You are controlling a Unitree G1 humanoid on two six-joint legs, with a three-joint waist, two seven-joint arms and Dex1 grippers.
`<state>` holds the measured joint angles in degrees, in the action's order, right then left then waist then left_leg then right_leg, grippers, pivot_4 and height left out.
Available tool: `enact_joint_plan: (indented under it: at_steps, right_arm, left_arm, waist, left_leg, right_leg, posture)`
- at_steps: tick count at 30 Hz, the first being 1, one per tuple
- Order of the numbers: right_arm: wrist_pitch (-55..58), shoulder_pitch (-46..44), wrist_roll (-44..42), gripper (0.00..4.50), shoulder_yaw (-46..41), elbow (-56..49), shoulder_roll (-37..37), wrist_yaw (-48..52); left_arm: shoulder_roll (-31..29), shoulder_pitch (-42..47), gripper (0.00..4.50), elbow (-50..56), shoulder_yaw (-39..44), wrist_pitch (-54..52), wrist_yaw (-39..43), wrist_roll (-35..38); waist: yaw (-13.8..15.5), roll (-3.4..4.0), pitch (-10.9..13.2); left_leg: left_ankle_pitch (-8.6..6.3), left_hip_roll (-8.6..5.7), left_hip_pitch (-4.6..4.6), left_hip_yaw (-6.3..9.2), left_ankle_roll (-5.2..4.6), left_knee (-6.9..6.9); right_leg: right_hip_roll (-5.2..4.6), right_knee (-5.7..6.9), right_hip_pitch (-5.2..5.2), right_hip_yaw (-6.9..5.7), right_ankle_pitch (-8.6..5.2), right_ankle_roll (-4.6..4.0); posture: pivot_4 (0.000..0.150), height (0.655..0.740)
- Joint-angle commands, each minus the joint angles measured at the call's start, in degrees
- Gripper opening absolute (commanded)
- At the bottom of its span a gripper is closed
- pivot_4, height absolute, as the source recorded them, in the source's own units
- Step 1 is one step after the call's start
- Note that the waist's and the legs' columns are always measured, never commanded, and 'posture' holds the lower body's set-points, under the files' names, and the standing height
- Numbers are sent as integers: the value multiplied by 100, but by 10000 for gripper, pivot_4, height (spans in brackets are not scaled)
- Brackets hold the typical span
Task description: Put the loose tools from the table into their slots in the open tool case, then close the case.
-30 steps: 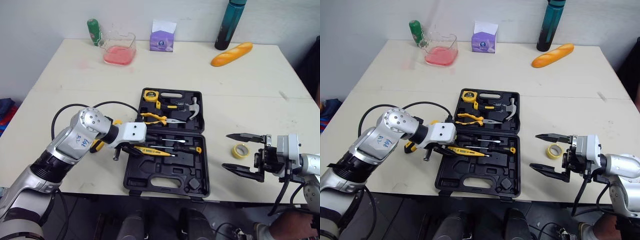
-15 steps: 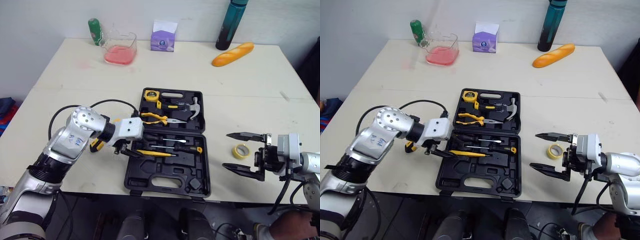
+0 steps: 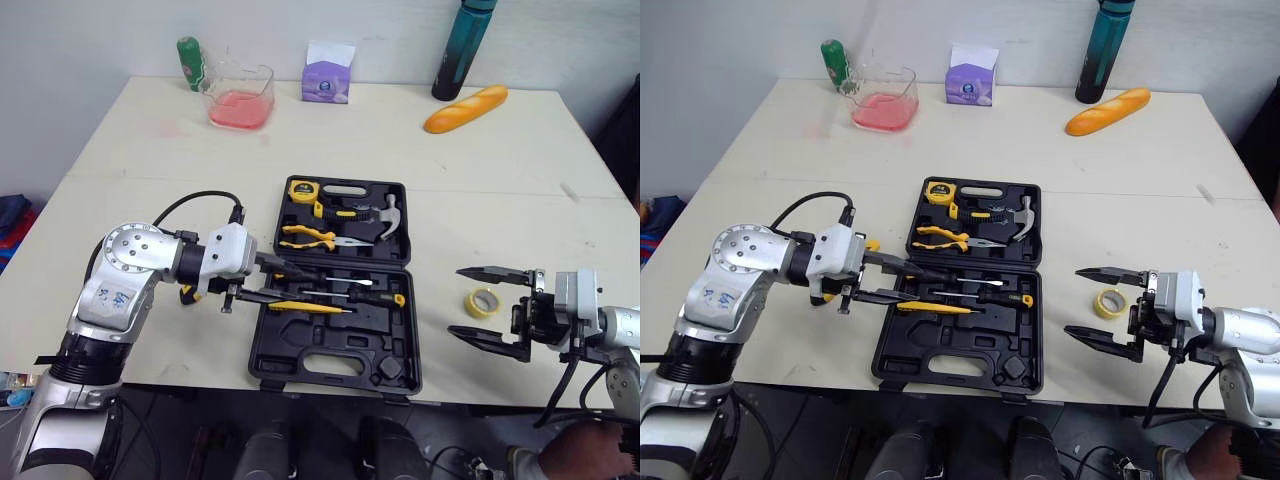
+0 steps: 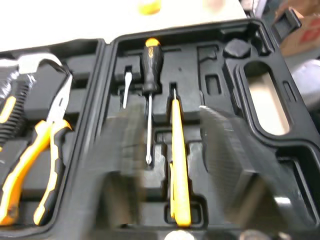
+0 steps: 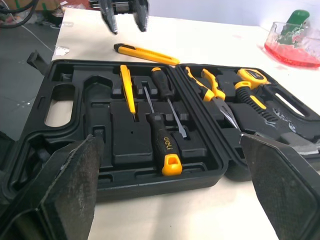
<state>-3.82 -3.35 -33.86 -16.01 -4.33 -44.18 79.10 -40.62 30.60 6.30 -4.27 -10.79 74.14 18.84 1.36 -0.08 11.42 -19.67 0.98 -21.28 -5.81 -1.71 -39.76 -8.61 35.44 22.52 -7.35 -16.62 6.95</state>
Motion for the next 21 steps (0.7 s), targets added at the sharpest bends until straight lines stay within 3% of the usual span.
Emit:
enact_joint_plan:
  at_steps: [1,6,21]
  right_arm:
    - [-139,8,-59,45000,-128,1,-3,52]
    - [-172,22,-89,45000,-143,-9,1,34]
    - [23,-46,-80,45000,-6,-261,11,-188]
  left_arm:
    - [33,-192,1451,149,81,301,-70,48]
    - [98,-664,641,126,-184,579,-242,-259]
    - [267,-845,641,-460,-462,929,-610,-696]
  waist:
    - [-2,0,0]
    - [-12,2,-1]
    - [-5,2,-1]
  left_leg:
    - [0,0,0,0,0,0]
    - [-1,0,2,-2,0,4]
    - [-2,2,2,-1,-1,1]
  right_leg:
    - [0,0,0,0,0,0]
    - [1,-2,0,1,0,0]
    - [-1,0,0,1,0,0]
  posture:
    - [1500,7400]
    - [1500,7400]
    - [1500,7400]
